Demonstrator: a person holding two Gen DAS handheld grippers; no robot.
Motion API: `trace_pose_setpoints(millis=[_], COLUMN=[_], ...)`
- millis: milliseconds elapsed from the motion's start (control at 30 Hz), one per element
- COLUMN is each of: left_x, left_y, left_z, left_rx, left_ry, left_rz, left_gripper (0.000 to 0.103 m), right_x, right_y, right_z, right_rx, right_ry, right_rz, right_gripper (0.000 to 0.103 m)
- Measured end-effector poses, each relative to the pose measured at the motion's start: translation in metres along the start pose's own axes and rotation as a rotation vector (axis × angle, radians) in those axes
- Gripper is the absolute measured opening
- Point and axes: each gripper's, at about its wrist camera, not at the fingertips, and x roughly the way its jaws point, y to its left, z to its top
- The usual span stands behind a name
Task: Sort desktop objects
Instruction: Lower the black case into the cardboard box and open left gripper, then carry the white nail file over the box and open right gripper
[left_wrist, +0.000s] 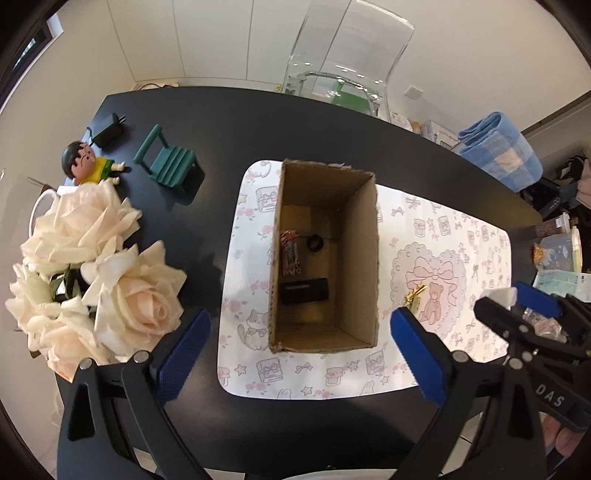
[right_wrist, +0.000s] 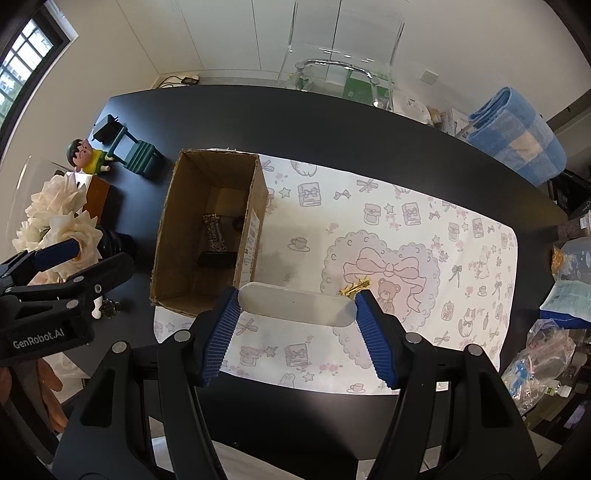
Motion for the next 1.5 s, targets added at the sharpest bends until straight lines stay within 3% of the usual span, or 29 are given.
trace_pose_setpoints(millis=[600, 1167, 1267, 1400, 1500], left_x=[-0.016, -0.023, -0.025, -0.029, -0.033], left_y=[0.059, 0.093, 0.093, 0.091, 0.087], left_z=[-0.020, -0.025, -0.025, -0.026, -0.029], left_rx=[-0.146, -0.243, -0.244, -0.249, -0.247], left_ry=[-0.001, -0.019, -0.024, -0.032, -0.038], left_rz=[0.014, 0.031, 0.028, 0.021, 0.021], left_gripper=[0.097, 0.098, 0.098, 0.098, 0.097], right_x=[0.013, 0.022, 0.021, 0.017, 0.013], right_y=[0.081, 0.115, 0.118, 0.115, 0.111], right_z=[0.032, 0.036, 0.036, 0.034, 0.032], right_rx=[-0.167, -0.261, -0.269, -0.263, -0.259], right_ry=[-0.011, -0.016, -0.023, -0.030, -0.040], right_rz=[0.066, 0.039, 0.031, 0.020, 0.009], right_gripper=[0.066, 0.068, 0.088, 0.091, 0.101])
